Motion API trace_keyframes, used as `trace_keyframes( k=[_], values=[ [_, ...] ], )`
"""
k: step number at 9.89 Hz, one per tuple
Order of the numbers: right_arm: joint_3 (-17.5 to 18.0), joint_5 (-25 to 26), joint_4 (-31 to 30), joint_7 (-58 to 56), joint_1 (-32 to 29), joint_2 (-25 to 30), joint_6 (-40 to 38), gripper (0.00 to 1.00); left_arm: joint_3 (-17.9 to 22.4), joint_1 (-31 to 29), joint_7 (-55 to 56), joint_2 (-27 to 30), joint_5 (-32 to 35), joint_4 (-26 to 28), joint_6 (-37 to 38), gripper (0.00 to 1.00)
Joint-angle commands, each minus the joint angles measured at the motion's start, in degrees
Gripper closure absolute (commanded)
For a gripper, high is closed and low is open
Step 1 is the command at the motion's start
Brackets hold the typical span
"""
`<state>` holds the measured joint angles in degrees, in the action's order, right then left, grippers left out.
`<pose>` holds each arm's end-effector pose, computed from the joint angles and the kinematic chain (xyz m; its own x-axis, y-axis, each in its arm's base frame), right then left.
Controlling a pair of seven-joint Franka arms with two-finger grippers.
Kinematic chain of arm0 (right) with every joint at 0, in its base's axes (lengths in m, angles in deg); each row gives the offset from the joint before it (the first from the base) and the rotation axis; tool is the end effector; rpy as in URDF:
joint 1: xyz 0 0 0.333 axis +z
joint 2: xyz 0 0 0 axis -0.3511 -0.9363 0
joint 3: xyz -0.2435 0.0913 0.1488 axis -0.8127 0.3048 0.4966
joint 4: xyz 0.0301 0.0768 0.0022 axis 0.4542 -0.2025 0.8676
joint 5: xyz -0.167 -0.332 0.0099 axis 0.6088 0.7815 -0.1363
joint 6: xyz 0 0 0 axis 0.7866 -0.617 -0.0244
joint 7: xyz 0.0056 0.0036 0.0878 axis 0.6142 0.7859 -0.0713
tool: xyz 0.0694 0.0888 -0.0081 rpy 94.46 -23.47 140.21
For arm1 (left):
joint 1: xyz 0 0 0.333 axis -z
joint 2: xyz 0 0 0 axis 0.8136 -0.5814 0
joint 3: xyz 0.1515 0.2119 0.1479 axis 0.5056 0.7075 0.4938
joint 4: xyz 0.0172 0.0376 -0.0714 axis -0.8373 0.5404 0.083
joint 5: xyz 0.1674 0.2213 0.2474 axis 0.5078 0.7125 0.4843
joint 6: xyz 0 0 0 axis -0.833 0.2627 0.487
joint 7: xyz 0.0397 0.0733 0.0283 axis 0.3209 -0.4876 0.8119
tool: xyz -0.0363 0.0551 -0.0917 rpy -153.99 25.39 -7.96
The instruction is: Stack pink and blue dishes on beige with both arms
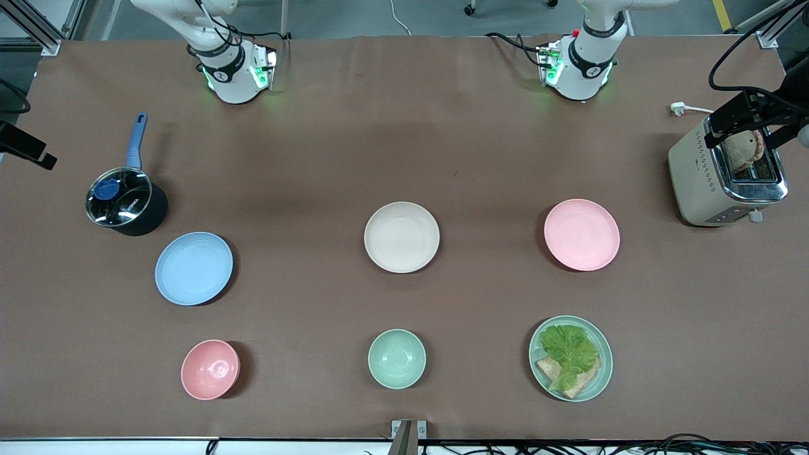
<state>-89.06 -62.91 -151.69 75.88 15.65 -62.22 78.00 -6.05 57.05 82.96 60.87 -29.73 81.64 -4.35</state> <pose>0.5256 -0.0514 0.6438 0.9716 -0.2360 -0.0157 -0.2361 -0.9717 -0.0037 0.5151 -0.0316 0.6544 0.9998 -0.0196 0.0077 -0.0197 -0.9995 0.0235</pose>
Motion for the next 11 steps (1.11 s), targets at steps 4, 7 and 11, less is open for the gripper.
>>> trace_keyframes(
  k=[4, 7, 11],
  values=[
    [0.17, -0.96, -0.95, -0.71, -0.63, 0.85, 0.08, 0.00, 1.71, 0.57, -1.25, -0.46, 0.12, 2.72, -0.58, 0.00],
    [0.26, -0.96, -1.39, -2.46, 0.07, -0.37, 1.22, 0.00, 3.29, 0.56, -2.48, -2.13, -1.29, 10.41, -8.80, 0.02],
    [0.43, -1.30, -19.36, -11.58, -0.89, -4.50, 21.72, 0.00, 3.92, 0.13, -10.91, -7.56, -4.54, 24.58, -24.81, 0.00]
  ],
)
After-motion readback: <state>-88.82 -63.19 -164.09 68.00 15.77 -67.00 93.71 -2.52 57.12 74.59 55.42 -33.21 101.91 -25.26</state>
